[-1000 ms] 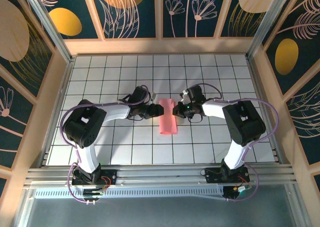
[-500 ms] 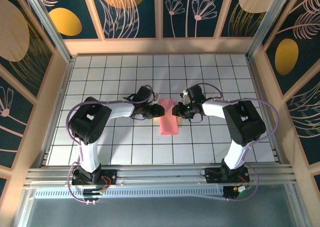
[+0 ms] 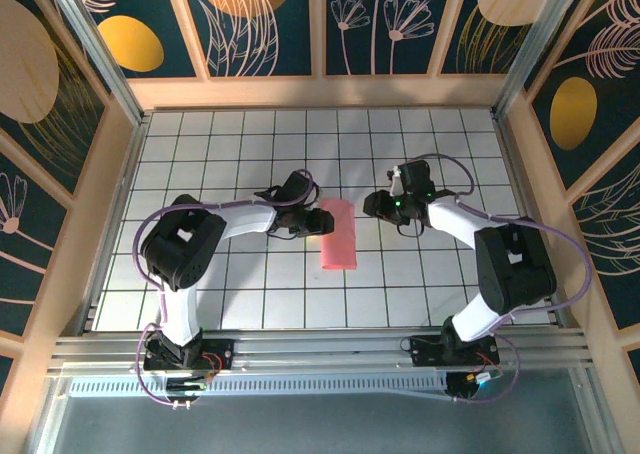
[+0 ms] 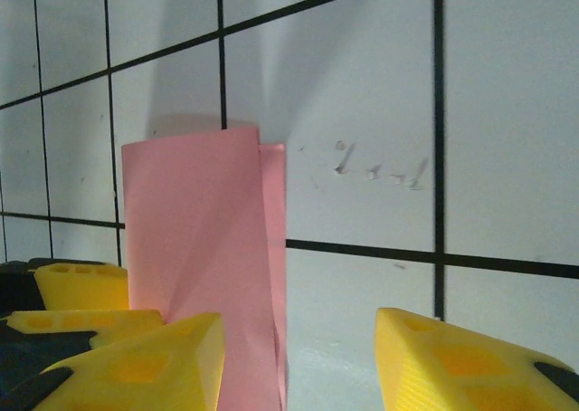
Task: Fold a paper plane with a square sheet of paper (fold left side to right side)
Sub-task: First fold in half a square sheet of paper at the center of the table.
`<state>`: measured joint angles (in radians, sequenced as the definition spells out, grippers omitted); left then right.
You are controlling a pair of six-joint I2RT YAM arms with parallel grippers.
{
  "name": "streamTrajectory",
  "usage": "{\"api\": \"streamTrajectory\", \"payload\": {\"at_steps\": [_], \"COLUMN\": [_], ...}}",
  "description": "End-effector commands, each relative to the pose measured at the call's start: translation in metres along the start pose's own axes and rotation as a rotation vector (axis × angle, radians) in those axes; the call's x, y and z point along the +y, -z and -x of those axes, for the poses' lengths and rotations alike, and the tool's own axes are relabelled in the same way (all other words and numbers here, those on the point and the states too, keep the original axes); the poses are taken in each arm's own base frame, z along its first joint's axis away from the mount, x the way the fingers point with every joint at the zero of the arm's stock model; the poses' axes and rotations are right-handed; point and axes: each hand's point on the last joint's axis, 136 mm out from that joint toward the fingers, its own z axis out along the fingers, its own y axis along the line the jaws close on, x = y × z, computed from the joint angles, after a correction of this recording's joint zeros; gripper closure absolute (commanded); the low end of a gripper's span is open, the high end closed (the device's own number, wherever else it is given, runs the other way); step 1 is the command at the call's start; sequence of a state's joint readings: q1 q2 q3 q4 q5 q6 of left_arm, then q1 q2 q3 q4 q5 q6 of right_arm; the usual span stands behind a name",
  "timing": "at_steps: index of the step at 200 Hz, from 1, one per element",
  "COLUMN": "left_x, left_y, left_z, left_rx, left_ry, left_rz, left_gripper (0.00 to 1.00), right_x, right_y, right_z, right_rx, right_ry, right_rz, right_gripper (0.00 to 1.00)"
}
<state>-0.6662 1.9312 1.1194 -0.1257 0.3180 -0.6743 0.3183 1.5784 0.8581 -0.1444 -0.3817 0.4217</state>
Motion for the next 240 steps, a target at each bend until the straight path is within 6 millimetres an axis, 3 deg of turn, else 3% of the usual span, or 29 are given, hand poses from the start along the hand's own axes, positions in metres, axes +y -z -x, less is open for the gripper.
{"api": "streamTrajectory", "payload": {"at_steps": [1,240], "left_x": [0.026,0.041], "left_y": [-0.018,-0.024], "left_z": [-0.027,-0.031], "left_rx": [0.094,0.176], "left_ry": [0.001,-0.087], "left_rz": [0.112,0.226], "left_gripper": [0.54,0.52], "right_x": [-0.014,-0.013], "right_y": [0.006,0.007], "right_z": [-0.006,-0.012], "right_rx": [-0.004,0.014], "right_ry": [0.003,-0.001], "right_rz": [-0.047,-0.011], "right_gripper": [0.52,0.52]}}
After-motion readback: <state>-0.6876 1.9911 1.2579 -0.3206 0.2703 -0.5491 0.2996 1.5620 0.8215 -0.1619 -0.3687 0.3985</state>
